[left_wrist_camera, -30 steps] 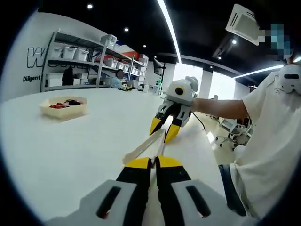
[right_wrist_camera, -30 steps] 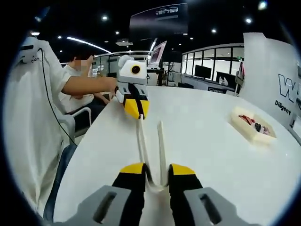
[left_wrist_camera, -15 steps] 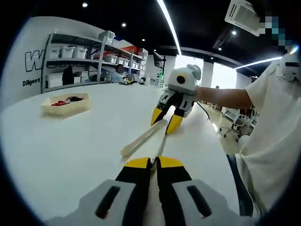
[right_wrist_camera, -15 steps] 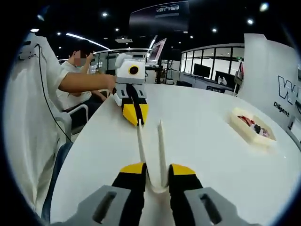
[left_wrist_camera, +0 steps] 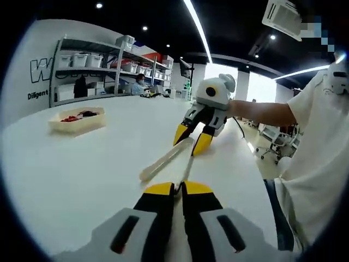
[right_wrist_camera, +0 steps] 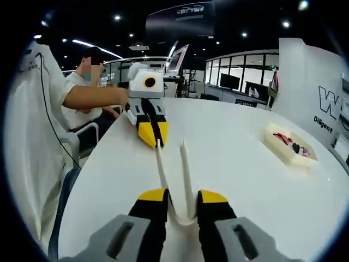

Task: Place the target food into the container with the food tongs after gripping and lifting it, then release it inside without dropping or visibly crushing the food.

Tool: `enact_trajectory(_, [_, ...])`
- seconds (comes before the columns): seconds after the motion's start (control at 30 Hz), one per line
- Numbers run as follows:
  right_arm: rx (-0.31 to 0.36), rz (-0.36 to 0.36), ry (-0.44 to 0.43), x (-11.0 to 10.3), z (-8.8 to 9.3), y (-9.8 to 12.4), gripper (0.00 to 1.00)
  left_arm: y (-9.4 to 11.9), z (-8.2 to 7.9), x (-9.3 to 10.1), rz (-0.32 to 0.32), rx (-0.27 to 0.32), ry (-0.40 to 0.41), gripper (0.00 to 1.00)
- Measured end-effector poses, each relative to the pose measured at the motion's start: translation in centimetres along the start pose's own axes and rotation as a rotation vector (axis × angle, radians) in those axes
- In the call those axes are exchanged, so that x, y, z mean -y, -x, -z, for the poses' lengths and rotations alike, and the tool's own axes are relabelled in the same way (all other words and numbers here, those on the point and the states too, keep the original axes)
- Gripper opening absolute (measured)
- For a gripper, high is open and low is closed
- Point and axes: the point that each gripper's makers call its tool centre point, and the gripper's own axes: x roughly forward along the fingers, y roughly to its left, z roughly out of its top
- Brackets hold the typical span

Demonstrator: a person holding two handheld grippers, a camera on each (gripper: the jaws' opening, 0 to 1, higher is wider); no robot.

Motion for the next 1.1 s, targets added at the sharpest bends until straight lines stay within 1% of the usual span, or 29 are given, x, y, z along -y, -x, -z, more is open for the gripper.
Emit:
enact_trajectory(0.13, [0.008,0.002,-0.027,-0.1,0.0,0.2,0.15,0.0,0.0,0.0,-0.007,-0.004,0.019,0.06])
enact_trajectory(0.23, [0.035,0.016,-0.056,0.1,-0.3,0.7,0.15,0.1,0.1,-0.1,-0.013,-0.007,0.033,0.08])
enact_trajectory(0.3, [0.036,0.025,-0.043,0.2,-0.3,0.9,0.16,0.3,0.2,-0.1,-0.021,-0.011,0.065,0.14])
enact_trajectory(0.37, [0.039,0.045,-0.041,0.2,-0.4,1.2,0.15,0.4,0.3,-0.3,-0.034,-0.017,0.068,0.17])
enact_trajectory(0.43, [0.047,0.050,-0.039,0.1,-0.6,1.4,0.15,0.5,0.3,-0.3,-0.038,-0.014,0.070,0.21])
enact_trajectory(0.47, [0.047,0.055,-0.039,0.1,-0.6,1.5,0.16,0.6,0.3,-0.3,-0.041,-0.013,0.072,0.24])
enact_trajectory(0.57, [0.050,0.078,-0.038,0.2,-0.8,2.0,0.17,0.8,0.1,-0.3,-0.055,-0.007,0.073,0.29])
enact_trajectory(0.6, [0.063,0.087,-0.056,0.2,-1.0,2.3,0.20,1.0,0.0,-0.3,-0.070,-0.007,0.073,0.31])
enact_trajectory(0.67, [0.072,0.107,-0.075,0.3,-1.2,2.7,0.23,1.2,-0.3,-0.3,-0.078,0.002,0.081,0.37])
enact_trajectory(0.7, [0.088,0.130,-0.093,0.4,-1.5,3.2,0.24,1.5,-0.7,-0.4,-0.102,0.015,0.083,0.40])
enact_trajectory(0.73, [0.091,0.133,-0.093,0.4,-1.6,3.2,0.26,1.6,-0.8,-0.5,-0.108,0.016,0.081,0.44])
enact_trajectory(0.8, [0.096,0.138,-0.093,0.4,-1.7,3.3,0.34,1.6,-0.9,-0.7,-0.119,0.017,0.077,0.53])
enact_trajectory(0.83, [0.105,0.169,-0.087,0.7,-2.0,3.7,0.36,1.9,-1.2,-1.0,-0.149,0.026,0.063,0.59])
enact_trajectory(0.9, [0.123,0.230,-0.074,1.3,-2.6,4.4,0.39,2.4,-1.8,-1.6,-0.207,0.042,0.037,0.68])
enact_trajectory(0.93, [0.149,0.252,-0.109,1.4,-3.2,5.1,0.40,2.8,-2.4,-1.7,-0.250,0.043,0.016,0.71])
enact_trajectory(0.97, [0.145,0.264,-0.116,1.5,-3.2,5.2,0.43,2.9,-2.6,-1.7,-0.258,0.046,0.017,0.73])
enact_trajectory(1.0, [0.152,0.278,-0.126,1.6,-3.3,5.4,0.46,3.1,-2.6,-2.1,-0.289,0.032,0.018,0.75])
enact_trajectory(1.07, [0.155,0.305,-0.165,1.9,-3.3,5.8,0.51,3.4,-2.7,-2.6,-0.330,0.021,0.012,0.78])
enact_trajectory(1.1, [0.157,0.318,-0.169,2.0,-3.4,6.0,0.52,3.7,-2.4,-3.3,-0.374,-0.022,-0.001,0.79])
